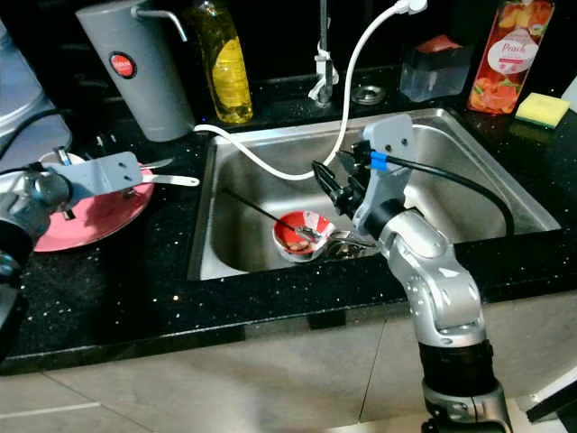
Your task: Kitchen organization
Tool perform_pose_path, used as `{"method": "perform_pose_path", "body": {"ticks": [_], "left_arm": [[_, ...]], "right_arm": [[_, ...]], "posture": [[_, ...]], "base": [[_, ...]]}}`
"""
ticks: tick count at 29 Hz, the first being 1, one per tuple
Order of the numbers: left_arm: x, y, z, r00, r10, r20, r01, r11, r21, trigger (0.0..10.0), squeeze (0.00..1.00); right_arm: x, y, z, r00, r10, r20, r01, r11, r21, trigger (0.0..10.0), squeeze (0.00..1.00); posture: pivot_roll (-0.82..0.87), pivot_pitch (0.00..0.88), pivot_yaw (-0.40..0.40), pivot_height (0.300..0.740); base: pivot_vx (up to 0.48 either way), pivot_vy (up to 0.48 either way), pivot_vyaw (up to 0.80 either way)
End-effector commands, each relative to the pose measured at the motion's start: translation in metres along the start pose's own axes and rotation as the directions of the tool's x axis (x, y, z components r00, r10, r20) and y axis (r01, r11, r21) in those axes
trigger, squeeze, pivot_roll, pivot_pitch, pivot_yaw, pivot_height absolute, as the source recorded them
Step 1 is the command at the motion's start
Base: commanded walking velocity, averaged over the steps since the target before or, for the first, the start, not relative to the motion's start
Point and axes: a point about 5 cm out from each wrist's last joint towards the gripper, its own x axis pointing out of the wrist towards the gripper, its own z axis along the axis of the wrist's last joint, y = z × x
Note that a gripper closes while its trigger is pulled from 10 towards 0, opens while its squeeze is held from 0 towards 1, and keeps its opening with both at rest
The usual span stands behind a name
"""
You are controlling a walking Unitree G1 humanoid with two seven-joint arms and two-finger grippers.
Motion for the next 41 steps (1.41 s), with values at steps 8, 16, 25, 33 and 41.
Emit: {"method": "perform_pose_path", "body": {"ticks": [8,16,25,33,41], "left_arm": [[0.0,0.0,-0.007,0.999,0.014,-0.033,-0.012,0.999,0.051,10.0,0.0],[0.0,0.001,-0.012,0.996,0.074,-0.058,-0.069,0.993,0.091,10.0,0.0],[-0.002,0.012,-0.009,0.987,0.157,-0.043,-0.152,0.983,0.098,0.0,0.0],[-0.005,0.025,0.002,0.973,0.229,0.024,-0.23,0.972,0.044,0.0,0.0],[-0.019,0.047,0.059,0.869,0.36,0.34,-0.313,0.931,-0.186,10.0,0.0]], "right_arm": [[-0.004,-0.002,-0.001,0.999,-0.045,0.006,0.045,0.999,0.024,10.0,0.0],[-0.002,-0.007,0.008,0.991,-0.113,0.074,0.109,0.992,0.06,10.0,0.0],[-0.003,-0.01,0.007,0.989,-0.129,0.069,0.125,0.99,0.064,10.0,0.0],[0.0,-0.012,0.006,0.988,-0.135,0.068,0.131,0.989,0.064,10.0,0.0],[0.002,-0.014,0.008,0.988,-0.132,0.073,0.128,0.99,0.061,10.0,0.0]], "posture": [[0.05,0.098,0.109,0.74],[0.06,0.11,0.113,0.74],[0.06,0.107,0.109,0.74],[0.06,0.08,0.102,0.74],[0.05,0.062,0.076,0.74]], "base": [[0.0,0.0,0.0],[0.0,0.0,0.0],[0.0,0.0,0.0],[0.0,0.0,0.0],[0.0,0.0,0.0]]}}
